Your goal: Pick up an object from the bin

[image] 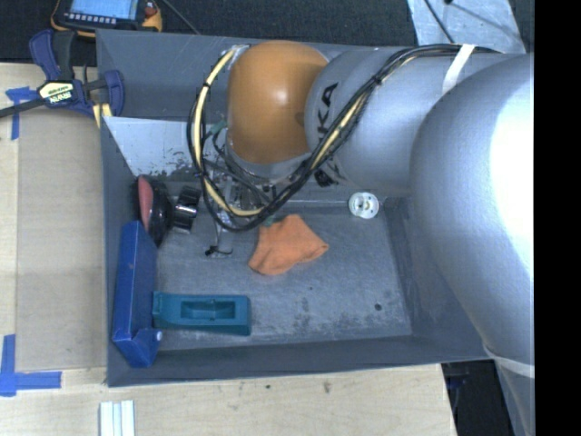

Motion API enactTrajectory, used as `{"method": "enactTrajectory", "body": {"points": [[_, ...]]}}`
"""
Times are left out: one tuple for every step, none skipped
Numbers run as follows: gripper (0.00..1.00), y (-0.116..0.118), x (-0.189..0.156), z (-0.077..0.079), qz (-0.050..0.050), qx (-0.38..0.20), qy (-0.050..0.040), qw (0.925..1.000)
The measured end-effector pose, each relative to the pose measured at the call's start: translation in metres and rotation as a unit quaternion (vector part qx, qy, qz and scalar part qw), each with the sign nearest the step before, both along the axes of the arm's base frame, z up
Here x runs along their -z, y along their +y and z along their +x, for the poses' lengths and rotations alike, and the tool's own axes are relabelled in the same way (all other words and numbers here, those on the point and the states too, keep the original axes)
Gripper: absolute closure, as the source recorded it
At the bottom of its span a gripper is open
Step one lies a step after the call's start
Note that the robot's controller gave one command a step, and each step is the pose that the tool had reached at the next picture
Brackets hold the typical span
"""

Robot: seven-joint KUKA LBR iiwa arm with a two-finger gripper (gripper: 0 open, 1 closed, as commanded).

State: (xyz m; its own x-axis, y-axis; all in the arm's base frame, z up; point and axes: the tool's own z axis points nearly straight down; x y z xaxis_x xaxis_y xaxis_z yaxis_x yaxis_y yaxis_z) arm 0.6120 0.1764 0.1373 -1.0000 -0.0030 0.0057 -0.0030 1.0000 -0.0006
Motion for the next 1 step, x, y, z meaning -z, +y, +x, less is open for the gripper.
{"method": "enactTrajectory", "body": {"points": [[0.00, -0.0006, -0.0052, 0.0021, 0.001, 0.001, -0.0040, 1.0000]]}}
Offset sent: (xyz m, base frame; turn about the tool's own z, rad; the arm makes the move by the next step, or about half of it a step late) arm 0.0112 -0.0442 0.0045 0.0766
